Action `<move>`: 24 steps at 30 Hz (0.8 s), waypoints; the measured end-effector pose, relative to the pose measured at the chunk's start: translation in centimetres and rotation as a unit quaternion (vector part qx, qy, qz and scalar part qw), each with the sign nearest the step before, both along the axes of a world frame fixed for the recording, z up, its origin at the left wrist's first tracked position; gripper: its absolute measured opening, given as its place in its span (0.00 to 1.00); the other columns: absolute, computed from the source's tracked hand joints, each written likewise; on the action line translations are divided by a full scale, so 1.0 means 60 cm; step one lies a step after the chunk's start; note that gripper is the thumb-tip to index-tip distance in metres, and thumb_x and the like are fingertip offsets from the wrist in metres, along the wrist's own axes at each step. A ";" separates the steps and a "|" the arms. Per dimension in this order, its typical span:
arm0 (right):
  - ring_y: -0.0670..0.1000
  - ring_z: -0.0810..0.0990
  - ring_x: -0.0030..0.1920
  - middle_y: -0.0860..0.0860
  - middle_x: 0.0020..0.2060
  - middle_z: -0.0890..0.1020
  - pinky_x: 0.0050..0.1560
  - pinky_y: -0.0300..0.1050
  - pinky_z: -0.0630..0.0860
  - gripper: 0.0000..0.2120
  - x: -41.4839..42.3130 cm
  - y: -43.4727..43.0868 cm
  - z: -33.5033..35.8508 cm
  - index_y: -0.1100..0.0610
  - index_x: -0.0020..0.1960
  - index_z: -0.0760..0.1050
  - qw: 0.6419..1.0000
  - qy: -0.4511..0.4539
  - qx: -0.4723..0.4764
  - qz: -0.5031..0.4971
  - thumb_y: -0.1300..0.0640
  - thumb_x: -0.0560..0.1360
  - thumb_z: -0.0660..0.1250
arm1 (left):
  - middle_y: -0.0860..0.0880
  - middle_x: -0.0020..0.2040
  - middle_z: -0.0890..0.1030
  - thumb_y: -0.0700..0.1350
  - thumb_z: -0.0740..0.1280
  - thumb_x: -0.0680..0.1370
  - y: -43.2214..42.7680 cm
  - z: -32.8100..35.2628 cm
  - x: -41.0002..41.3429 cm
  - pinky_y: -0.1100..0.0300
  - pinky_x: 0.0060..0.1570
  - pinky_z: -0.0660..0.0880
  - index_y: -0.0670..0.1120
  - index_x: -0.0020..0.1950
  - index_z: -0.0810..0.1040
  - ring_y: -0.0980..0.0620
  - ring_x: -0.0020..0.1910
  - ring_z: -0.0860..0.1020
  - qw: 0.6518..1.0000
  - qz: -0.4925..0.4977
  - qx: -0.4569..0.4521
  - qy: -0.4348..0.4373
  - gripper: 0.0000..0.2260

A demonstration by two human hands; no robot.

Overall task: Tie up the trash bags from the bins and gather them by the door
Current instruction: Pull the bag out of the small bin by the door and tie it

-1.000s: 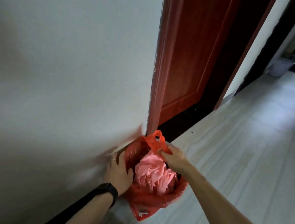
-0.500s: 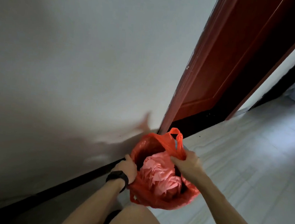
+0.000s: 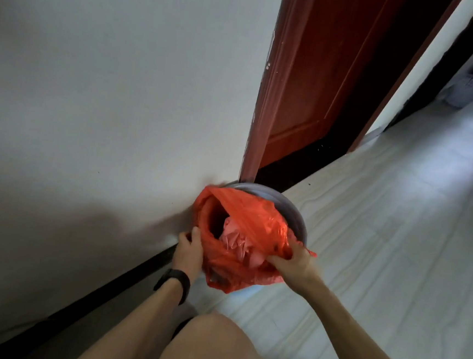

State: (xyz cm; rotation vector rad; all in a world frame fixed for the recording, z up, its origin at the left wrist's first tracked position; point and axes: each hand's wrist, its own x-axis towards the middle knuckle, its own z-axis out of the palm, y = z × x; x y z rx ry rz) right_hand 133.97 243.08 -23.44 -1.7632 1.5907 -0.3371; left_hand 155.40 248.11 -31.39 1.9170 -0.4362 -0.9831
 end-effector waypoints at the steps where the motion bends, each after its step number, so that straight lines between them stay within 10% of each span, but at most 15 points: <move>1: 0.53 0.78 0.43 0.47 0.37 0.78 0.39 0.43 0.71 0.09 0.000 0.008 -0.012 0.47 0.45 0.75 1.000 -0.004 0.003 -0.002 0.50 0.70 0.74 | 0.37 0.66 0.75 0.60 0.54 0.81 0.005 -0.019 0.002 0.53 0.60 0.69 0.39 0.70 0.67 0.37 0.64 0.74 0.998 0.030 0.007 0.046 0.28; 4: 0.58 0.80 0.46 0.51 0.39 0.80 0.44 0.45 0.73 0.06 0.003 0.022 -0.042 0.51 0.47 0.80 0.999 -0.005 -0.018 -0.040 0.51 0.73 0.70 | 0.37 0.69 0.72 0.60 0.54 0.76 0.030 -0.066 0.004 0.44 0.67 0.68 0.40 0.69 0.68 0.37 0.65 0.72 0.992 0.034 0.055 0.110 0.30; 7: 0.59 0.80 0.48 0.52 0.41 0.80 0.45 0.45 0.72 0.06 0.013 0.014 -0.048 0.51 0.47 0.78 0.998 0.013 -0.004 -0.060 0.51 0.74 0.66 | 0.45 0.59 0.73 0.43 0.57 0.82 0.042 -0.053 -0.002 0.54 0.54 0.66 0.42 0.58 0.70 0.46 0.55 0.71 0.987 -0.004 0.077 0.139 0.08; 15: 0.62 0.79 0.51 0.56 0.47 0.82 0.50 0.48 0.75 0.08 0.030 0.007 -0.063 0.50 0.47 0.77 0.994 0.098 -0.015 -0.055 0.50 0.71 0.63 | 0.45 0.68 0.76 0.80 0.54 0.65 0.012 -0.069 0.008 0.43 0.65 0.68 0.52 0.69 0.75 0.42 0.66 0.73 0.944 0.005 0.055 0.325 0.44; 18: 0.60 0.79 0.48 0.53 0.43 0.81 0.48 0.47 0.75 0.05 0.030 0.004 -0.067 0.49 0.44 0.76 0.993 0.101 -0.016 -0.057 0.51 0.71 0.63 | 0.46 0.49 0.84 0.79 0.57 0.67 -0.002 -0.062 0.008 0.50 0.51 0.76 0.49 0.61 0.81 0.46 0.48 0.80 0.933 0.031 -0.001 0.358 0.40; 24: 0.61 0.80 0.49 0.53 0.41 0.79 0.50 0.50 0.77 0.07 0.033 0.003 -0.066 0.48 0.47 0.77 0.992 0.108 -0.019 -0.056 0.50 0.72 0.63 | 0.48 0.57 0.82 0.76 0.65 0.65 0.011 -0.062 0.027 0.50 0.55 0.77 0.51 0.60 0.80 0.45 0.57 0.79 0.936 0.038 -0.025 0.349 0.36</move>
